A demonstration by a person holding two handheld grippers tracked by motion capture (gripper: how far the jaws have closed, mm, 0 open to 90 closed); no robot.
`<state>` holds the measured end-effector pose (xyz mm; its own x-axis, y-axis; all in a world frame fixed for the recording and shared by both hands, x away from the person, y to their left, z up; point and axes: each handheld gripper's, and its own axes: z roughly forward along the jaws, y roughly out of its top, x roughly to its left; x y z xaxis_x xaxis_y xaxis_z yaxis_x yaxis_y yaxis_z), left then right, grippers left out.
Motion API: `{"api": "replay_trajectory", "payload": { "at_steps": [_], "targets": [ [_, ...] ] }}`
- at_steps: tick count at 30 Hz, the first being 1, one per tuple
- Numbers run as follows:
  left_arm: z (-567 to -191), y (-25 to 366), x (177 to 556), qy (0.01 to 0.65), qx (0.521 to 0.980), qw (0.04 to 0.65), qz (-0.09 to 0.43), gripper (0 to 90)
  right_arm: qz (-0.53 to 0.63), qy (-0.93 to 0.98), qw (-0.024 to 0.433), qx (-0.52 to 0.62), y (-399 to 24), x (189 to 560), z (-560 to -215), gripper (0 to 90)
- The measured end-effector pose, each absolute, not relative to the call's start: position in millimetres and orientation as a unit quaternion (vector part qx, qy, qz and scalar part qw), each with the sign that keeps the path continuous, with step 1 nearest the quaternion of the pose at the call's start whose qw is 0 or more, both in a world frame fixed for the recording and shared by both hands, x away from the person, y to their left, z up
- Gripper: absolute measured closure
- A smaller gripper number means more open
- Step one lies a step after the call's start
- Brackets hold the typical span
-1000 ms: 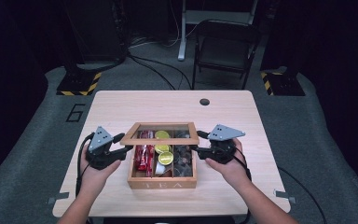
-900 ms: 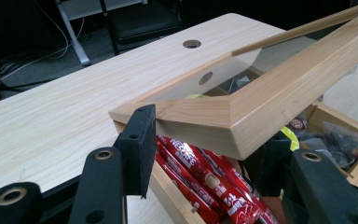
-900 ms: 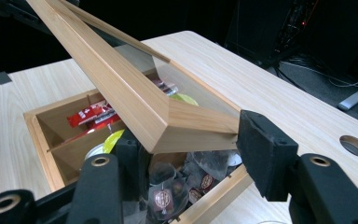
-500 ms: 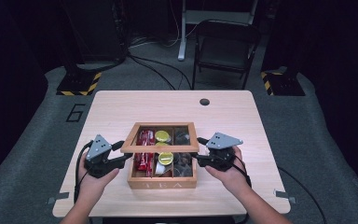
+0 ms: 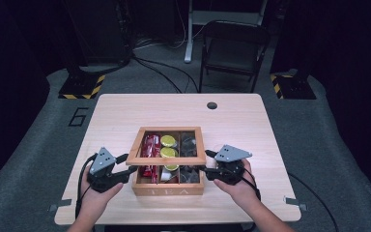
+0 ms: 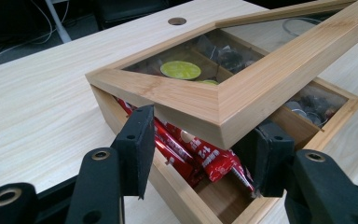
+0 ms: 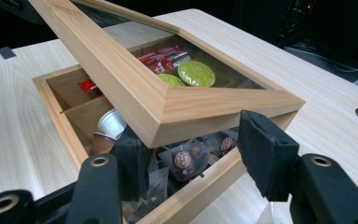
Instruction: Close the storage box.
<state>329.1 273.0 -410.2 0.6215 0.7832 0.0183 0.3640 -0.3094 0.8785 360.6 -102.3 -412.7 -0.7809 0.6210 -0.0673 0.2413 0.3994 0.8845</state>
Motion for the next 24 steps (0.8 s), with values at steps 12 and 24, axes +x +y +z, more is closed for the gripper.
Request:
{"api": "replay_trajectory", "payload": {
  "at_steps": [12, 24],
  "targets": [
    [-428, 275, 321, 0.367, 0.785, 0.451, 0.213, 48.4, 0.469, 0.825, 0.171, 0.264, -106, 352, -427, 48.2],
    [-447, 275, 318, 0.376, 0.788, 0.448, 0.193, 48.3, 0.463, 0.828, 0.163, 0.27, -105, 344, -445, 48.0]
  ]
}}
